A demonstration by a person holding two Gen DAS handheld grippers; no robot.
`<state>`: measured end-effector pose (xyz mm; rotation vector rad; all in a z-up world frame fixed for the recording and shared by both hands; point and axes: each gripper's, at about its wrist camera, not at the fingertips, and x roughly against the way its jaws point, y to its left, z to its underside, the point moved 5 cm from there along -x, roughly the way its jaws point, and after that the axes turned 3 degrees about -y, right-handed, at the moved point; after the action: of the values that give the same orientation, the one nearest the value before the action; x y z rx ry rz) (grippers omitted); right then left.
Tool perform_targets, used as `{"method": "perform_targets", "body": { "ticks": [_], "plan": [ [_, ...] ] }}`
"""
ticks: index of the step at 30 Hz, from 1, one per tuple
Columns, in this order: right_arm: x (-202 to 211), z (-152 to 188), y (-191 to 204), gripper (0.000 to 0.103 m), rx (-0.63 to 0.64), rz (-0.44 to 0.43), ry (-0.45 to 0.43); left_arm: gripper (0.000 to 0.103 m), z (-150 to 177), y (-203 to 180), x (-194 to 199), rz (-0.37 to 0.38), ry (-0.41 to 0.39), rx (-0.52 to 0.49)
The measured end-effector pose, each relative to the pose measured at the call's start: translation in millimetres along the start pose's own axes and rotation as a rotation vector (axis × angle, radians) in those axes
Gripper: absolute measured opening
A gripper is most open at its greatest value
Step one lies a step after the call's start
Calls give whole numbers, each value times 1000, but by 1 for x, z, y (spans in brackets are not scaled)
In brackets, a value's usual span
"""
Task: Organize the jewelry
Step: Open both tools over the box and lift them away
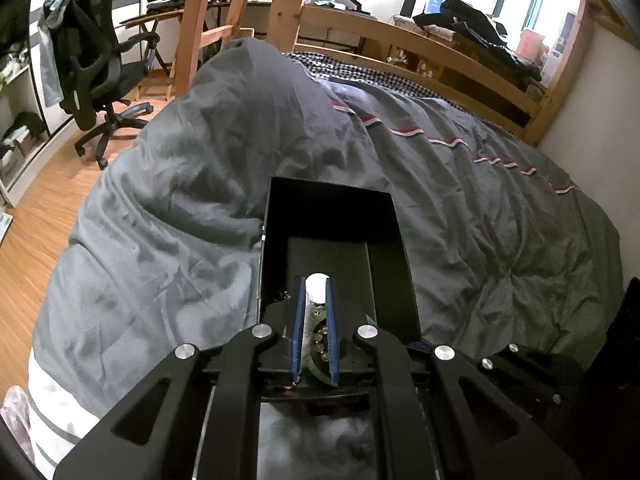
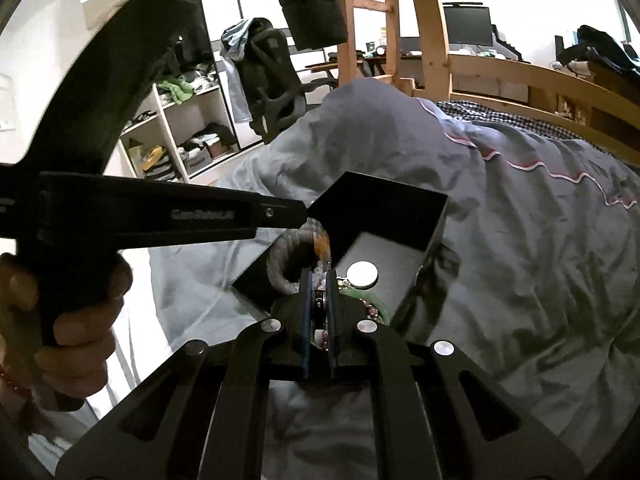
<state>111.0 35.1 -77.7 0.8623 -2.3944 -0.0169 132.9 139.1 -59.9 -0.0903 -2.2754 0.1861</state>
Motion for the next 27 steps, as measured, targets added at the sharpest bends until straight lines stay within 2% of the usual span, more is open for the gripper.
{"method": "perform_targets", "body": {
  "ticks": [13,15,16,17,18,19,20,22,26,27],
  "plan": [
    [-6,4,-2,8,-4,-5,8,8,1,-1,-1,3,4,8],
    [-7,5,-4,9,-10,-2,11,11,1,-1,-1,-1,3,12],
    [-7,5,-4,15,-12,3,11,21,0,0,1,-5,-2,13],
    [-7,5,-6,26,-19,20,11,39,0,1,2,-12,-9,14],
    [-7,5,-8,63,-26,32,7,57,-1,1,5,-20,-22,14],
    [-3,4,-11,92,-44,52,-20,62,-3,2,9,-34,-46,11],
    [2,2,-14,95,-58,75,-52,67,-4,1,11,-40,-57,8],
    [3,-2,-20,99,-60,106,-51,73,-6,1,16,-41,-76,0],
    [5,-5,-31,99,-76,157,-44,94,-9,1,22,-56,-105,-9],
    [6,-7,-34,99,-86,160,-43,94,-10,2,25,-61,-117,-9]
  ]
}}
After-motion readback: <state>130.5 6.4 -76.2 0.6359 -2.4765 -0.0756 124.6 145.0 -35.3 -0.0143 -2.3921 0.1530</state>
